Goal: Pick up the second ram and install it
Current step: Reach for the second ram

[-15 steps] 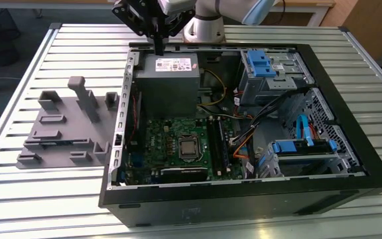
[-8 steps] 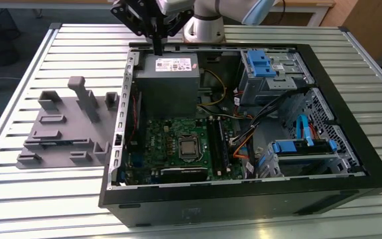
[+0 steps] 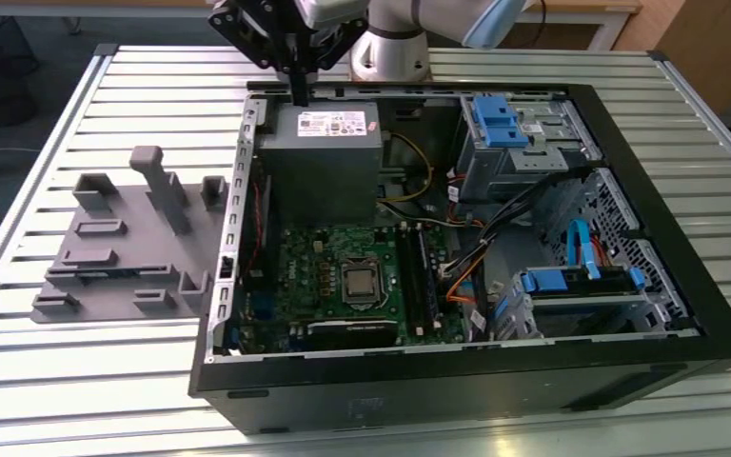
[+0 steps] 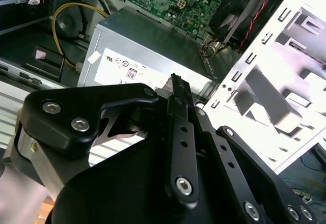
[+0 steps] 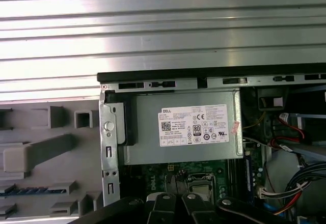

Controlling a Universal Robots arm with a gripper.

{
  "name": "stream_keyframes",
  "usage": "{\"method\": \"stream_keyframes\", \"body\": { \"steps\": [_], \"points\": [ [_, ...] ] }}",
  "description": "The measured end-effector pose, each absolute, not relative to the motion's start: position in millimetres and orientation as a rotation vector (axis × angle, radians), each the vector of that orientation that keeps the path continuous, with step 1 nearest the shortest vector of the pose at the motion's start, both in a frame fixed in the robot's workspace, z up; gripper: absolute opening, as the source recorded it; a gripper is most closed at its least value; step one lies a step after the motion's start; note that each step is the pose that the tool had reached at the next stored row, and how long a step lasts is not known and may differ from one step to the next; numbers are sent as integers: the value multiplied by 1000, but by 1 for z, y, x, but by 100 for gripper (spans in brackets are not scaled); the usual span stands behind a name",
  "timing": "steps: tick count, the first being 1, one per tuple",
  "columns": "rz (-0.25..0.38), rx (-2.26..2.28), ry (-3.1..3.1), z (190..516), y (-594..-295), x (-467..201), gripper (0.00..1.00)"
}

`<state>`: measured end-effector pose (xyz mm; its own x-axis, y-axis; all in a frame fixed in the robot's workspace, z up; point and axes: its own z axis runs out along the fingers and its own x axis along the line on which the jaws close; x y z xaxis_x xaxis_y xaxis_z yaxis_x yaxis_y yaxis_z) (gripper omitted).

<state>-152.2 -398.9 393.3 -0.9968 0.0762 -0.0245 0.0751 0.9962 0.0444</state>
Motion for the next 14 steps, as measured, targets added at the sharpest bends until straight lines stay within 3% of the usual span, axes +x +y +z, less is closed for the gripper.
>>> {"method": "stream_keyframes", "body": {
  "steps": [14],
  "points": [
    [68,118,3113,393,-399,-156,11]
  ]
}}
